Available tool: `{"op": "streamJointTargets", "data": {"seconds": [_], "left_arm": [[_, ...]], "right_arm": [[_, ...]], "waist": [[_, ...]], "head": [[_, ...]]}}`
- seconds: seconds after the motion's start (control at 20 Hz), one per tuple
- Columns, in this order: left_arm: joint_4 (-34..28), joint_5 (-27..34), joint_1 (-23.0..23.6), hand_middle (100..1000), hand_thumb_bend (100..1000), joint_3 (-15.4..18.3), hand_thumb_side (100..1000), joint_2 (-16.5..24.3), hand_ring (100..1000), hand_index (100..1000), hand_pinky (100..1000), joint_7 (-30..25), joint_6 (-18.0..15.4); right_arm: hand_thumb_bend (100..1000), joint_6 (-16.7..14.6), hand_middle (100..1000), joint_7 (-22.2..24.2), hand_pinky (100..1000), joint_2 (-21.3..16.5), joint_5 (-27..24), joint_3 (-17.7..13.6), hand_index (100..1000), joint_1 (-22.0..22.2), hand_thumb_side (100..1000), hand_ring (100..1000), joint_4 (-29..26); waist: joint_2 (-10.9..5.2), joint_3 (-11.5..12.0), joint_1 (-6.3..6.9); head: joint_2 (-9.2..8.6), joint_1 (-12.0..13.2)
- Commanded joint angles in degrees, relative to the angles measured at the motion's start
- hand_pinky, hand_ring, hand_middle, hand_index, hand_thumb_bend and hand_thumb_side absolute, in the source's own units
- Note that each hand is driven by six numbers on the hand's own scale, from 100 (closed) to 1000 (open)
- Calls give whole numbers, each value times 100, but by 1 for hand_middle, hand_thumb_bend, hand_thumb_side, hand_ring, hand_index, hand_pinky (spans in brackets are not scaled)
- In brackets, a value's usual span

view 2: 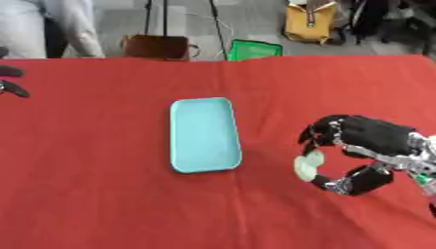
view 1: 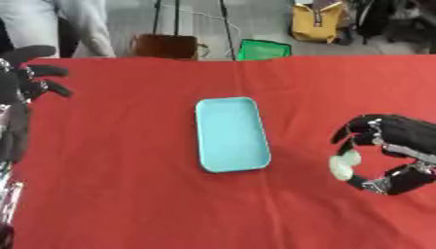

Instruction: Pick up objects on the table and place them in the box.

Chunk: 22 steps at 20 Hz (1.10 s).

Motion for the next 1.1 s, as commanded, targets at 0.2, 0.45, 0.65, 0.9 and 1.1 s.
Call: {"op": "streamJointTargets", "data": {"seconds": [0.2, 0.45, 0.65, 0.9, 1.1], "left_arm": [[-110, 2, -62, 749, 505, 6, 793, 85, 671, 800, 522, -11, 0], [-110, 24, -86, 749, 504, -10, 793, 47, 671, 800, 522, -34, -10], [-110, 45, -131, 749, 502, -49, 795, 6, 671, 800, 522, -65, -21], [-110, 99, -179, 749, 499, -98, 796, -44, 671, 800, 522, -129, -39], [-110, 112, -197, 749, 498, -113, 795, -55, 671, 800, 522, -154, -39]], "right_arm": [[269, -1101, 735, 1807, 814, 497, -301, 10, 604, -800, 325, 759, 570], [269, -1101, 737, 2110, 815, 1095, -12, -73, 606, -1336, 325, 760, 1389], [265, -1101, 739, 2155, 813, 1290, 175, -174, 619, -1515, 342, 760, 1648], [258, -1101, 737, 2406, 808, 1957, 592, -499, 619, -1832, 365, 757, 2320], [264, -1101, 740, 2334, 809, 2427, 960, -624, 624, -2006, 371, 757, 2749]], "waist": [[-78, 86, 41], [-56, 166, 95], [-21, 277, 151], [15, 408, 223], [17, 437, 240]], "head": [[-47, -25], [-80, -48], [-114, -150], [-146, -250], [-160, -282]]}}
